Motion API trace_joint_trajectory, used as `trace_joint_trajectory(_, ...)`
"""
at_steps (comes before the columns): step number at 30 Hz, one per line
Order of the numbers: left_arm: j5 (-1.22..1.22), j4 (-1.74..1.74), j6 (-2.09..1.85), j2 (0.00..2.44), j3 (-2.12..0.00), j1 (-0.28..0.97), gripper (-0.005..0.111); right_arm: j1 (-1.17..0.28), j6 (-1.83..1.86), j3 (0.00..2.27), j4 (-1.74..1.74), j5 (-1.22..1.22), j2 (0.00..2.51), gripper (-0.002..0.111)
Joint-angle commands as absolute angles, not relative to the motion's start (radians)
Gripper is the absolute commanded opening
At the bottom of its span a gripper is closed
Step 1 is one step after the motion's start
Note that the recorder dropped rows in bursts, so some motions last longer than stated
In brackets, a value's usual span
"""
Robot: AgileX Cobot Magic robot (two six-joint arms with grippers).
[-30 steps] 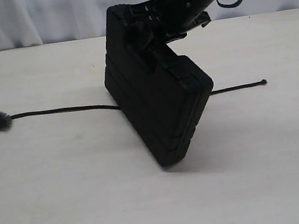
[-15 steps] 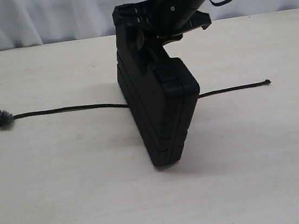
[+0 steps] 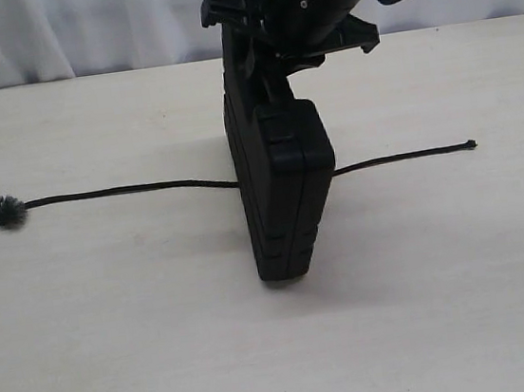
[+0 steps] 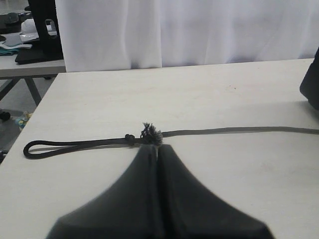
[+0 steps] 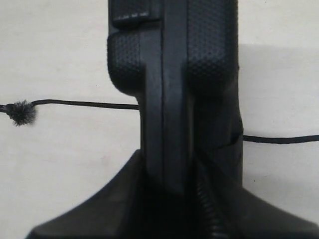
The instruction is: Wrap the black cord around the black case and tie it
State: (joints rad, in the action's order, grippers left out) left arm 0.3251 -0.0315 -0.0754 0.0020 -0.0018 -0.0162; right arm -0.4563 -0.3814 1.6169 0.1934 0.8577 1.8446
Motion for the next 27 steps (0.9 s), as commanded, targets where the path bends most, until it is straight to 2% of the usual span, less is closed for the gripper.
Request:
trace_joint_trajectory(1,0.309,-0.039,-0.074,0.000,0.000,-0.013,0.000,-0.456,-0.415,1.628,0.191,0.839,1.817,0.004)
trace_joint_trajectory(9,0.309,-0.039,-0.074,0.000,0.000,-0.013,0.000,-0.456,-0.405,1.628,0.164,0.858,1.817,0.005)
trace_joint_trajectory(11,0.309,-0.039,-0.074,0.000,0.000,-0.013,0.000,-0.456,-0.405,1.628,0.164,0.858,1.817,0.010)
trace_joint_trajectory(16,0.309,-0.039,-0.074,0.000,0.000,-0.013,0.000,-0.456,-0.405,1.628,0.164,0.858,1.817,0.032)
trace_joint_trajectory(27,0.309,-0.039,-0.074,0.000,0.000,-0.013,0.000,-0.456,-0.417,1.628,0.116,0.862,1.817,0.032)
